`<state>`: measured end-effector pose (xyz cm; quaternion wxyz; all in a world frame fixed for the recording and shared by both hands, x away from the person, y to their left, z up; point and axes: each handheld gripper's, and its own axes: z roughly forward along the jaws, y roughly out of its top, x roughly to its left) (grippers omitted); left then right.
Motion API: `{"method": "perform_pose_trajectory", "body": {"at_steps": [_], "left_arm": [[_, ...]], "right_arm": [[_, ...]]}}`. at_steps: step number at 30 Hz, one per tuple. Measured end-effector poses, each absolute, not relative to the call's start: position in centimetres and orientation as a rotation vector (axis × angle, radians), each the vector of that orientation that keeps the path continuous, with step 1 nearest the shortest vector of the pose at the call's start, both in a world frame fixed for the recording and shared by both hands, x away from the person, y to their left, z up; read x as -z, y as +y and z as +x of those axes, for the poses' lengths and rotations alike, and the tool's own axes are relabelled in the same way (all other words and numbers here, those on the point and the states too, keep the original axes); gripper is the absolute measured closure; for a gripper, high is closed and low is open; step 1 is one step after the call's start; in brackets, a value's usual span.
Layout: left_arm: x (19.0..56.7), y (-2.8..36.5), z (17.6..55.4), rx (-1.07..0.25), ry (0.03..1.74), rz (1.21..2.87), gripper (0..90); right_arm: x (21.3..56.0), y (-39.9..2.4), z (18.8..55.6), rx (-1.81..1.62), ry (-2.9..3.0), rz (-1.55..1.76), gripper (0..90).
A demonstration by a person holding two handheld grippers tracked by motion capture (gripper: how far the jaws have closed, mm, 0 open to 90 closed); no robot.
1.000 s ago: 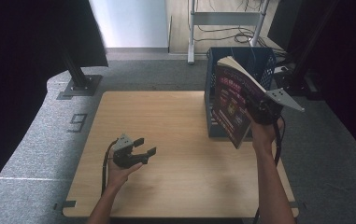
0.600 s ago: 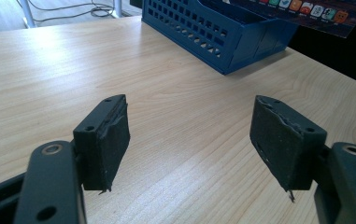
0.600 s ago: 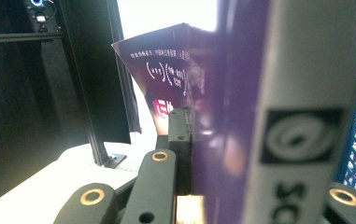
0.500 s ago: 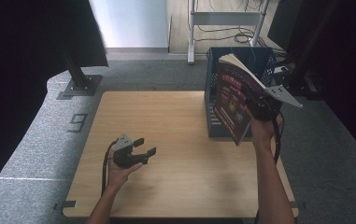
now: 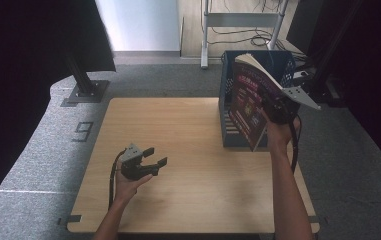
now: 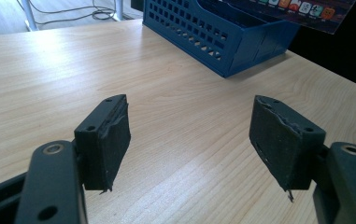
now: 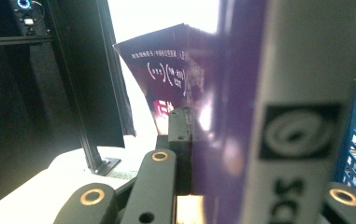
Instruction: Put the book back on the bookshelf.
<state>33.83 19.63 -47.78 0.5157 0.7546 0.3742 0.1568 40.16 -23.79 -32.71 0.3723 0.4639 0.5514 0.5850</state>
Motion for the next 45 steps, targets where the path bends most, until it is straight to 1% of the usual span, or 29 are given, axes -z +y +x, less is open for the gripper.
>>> {"method": "perform_pose_trajectory", "body": {"at_steps": [33,45], "left_arm": [[47.9,19.4,33.9,-0.371,0.883,1.821,29.0],[47.9,19.5,33.9,-0.358,0.879,1.817,28.8]], "right_arm": [[32.8,-21.9,44.7,-1.428,1.404,1.222,81.9],[33.2,-22.1,47.0,-1.410,1.376,1.257,81.9]]}}
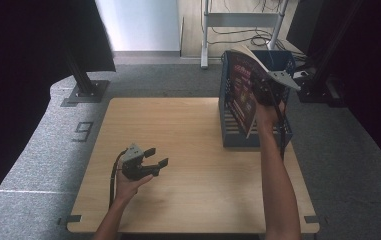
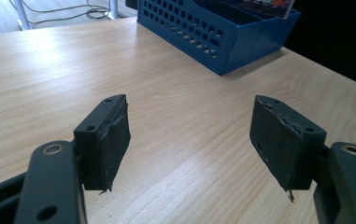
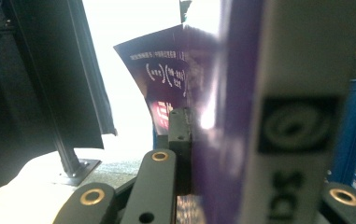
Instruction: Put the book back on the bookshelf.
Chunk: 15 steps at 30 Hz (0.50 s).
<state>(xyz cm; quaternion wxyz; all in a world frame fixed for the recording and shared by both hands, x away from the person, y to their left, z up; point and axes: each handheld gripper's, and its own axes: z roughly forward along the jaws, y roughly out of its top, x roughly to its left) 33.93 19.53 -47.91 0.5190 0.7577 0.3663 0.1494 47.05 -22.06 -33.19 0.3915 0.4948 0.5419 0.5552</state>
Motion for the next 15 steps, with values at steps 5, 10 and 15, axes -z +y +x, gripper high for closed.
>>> {"method": "perform_pose_trajectory", "body": {"at_steps": [5,10,15], "left_arm": [[48.0,19.7,34.0,-0.360,0.882,1.816,28.8],[48.0,19.8,34.1,-0.359,0.883,1.817,28.8],[47.9,19.9,34.0,-0.362,0.878,1.811,28.8]], "right_arm": [[33.7,-22.0,47.9,-1.399,1.371,1.273,81.9],[33.8,-21.7,48.2,-1.387,1.378,1.269,81.8],[34.0,-21.5,48.7,-1.367,1.384,1.274,81.9]]}}
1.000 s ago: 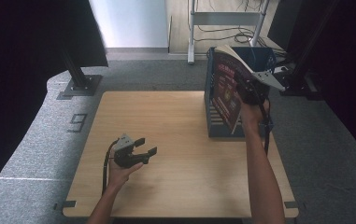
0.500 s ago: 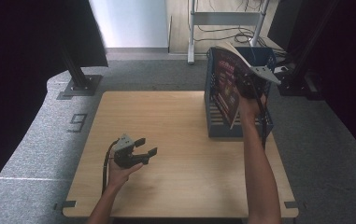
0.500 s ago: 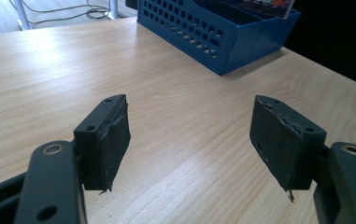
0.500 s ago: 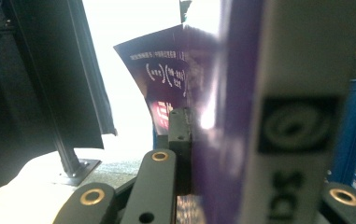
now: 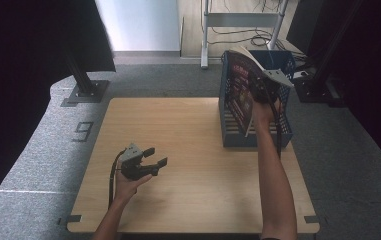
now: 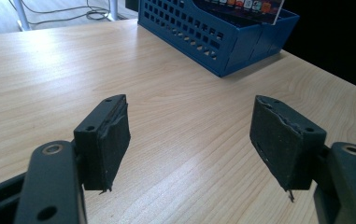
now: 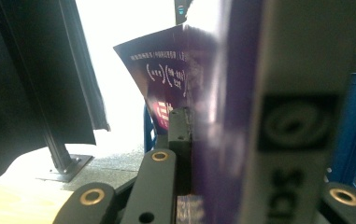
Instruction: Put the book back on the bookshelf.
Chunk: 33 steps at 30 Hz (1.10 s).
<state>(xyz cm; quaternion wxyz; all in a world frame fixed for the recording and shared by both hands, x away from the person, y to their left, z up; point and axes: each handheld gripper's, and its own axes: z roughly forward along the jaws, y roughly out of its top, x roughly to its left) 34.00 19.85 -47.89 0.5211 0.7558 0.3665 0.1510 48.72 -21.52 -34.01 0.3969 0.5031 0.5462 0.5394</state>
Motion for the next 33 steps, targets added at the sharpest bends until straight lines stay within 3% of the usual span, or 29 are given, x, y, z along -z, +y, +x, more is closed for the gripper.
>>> {"method": "perform_pose_trajectory", "body": {"at_steps": [33], "left_arm": [[47.4,20.9,33.9,-0.381,0.885,1.782,28.8]], "right_arm": [[35.7,-19.8,52.1,-1.303,1.383,1.278,81.8]]}}
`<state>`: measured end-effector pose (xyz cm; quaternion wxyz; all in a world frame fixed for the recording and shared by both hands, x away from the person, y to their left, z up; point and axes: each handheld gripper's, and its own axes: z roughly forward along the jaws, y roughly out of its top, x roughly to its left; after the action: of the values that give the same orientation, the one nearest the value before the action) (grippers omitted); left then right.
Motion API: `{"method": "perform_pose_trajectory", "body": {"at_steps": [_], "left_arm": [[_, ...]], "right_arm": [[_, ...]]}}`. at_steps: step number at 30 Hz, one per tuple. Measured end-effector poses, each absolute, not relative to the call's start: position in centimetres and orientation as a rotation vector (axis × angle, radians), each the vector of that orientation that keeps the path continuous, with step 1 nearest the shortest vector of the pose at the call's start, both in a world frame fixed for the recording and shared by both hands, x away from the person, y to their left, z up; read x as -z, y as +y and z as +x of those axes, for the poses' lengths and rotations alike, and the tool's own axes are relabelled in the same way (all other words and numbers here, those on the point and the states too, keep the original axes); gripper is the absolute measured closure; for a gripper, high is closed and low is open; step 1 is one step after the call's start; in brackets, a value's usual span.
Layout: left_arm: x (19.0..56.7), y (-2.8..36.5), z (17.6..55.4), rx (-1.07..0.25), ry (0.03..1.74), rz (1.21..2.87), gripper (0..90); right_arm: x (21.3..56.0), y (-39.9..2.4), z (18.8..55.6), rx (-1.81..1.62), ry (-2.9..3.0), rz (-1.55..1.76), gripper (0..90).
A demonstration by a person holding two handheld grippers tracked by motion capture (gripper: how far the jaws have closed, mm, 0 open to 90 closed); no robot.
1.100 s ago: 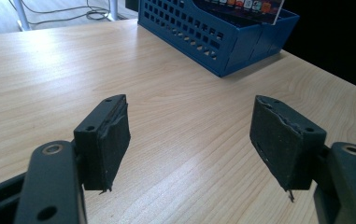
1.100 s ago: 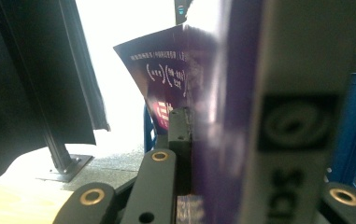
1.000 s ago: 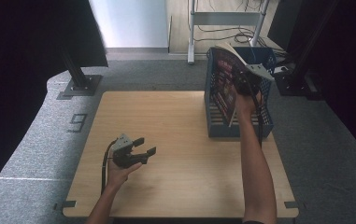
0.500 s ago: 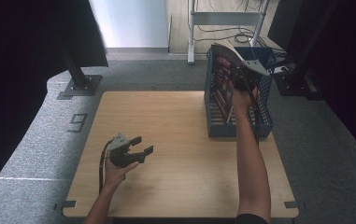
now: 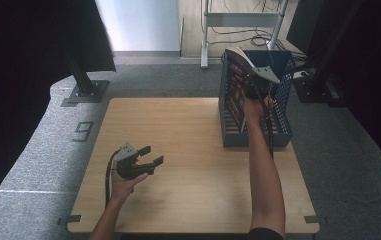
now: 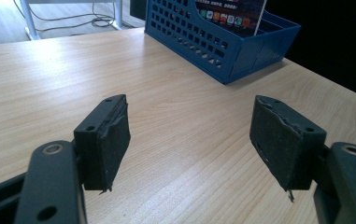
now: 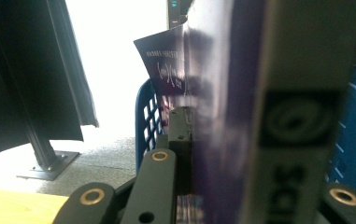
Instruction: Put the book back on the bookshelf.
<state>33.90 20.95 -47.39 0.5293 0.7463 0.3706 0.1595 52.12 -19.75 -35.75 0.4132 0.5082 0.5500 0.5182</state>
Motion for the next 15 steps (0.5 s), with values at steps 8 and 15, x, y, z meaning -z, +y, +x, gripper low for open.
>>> {"method": "perform_pose_trajectory", "body": {"at_steps": [8,15], "left_arm": [[47.5,20.9,34.0,-0.382,0.890,1.787,28.8],[47.5,21.0,34.0,-0.389,0.893,1.782,28.9]], "right_arm": [[37.1,-19.7,52.7,-1.305,1.390,1.281,81.8],[38.4,-19.5,52.9,-1.291,1.406,1.278,81.8]]}}
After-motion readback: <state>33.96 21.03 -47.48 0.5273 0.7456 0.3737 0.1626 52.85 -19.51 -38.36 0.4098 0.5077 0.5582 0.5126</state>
